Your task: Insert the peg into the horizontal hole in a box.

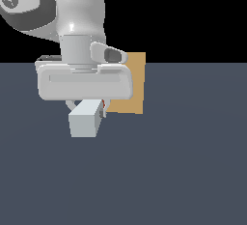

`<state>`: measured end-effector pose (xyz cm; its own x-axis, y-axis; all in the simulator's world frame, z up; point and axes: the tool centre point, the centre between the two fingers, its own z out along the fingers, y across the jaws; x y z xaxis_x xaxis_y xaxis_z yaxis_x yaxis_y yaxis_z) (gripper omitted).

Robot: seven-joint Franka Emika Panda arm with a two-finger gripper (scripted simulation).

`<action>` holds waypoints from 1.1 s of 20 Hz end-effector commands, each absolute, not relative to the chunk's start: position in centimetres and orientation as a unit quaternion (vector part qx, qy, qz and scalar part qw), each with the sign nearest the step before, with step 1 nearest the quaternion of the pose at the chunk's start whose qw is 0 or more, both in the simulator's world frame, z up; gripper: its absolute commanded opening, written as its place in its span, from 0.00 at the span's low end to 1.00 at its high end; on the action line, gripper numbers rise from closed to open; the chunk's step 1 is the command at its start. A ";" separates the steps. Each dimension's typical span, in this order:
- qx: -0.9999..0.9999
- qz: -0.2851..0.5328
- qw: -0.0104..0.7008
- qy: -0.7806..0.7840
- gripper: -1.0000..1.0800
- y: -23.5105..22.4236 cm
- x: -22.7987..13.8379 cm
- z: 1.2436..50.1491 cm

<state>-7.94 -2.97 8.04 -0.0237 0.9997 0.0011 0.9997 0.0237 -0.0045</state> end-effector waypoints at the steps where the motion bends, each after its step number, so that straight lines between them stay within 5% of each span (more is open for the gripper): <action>1: -0.715 0.000 0.000 -0.699 0.00 -2.4 -8.5 8.5; 22: -0.753 -0.001 0.000 -0.658 0.00 -0.5 -9.7 9.4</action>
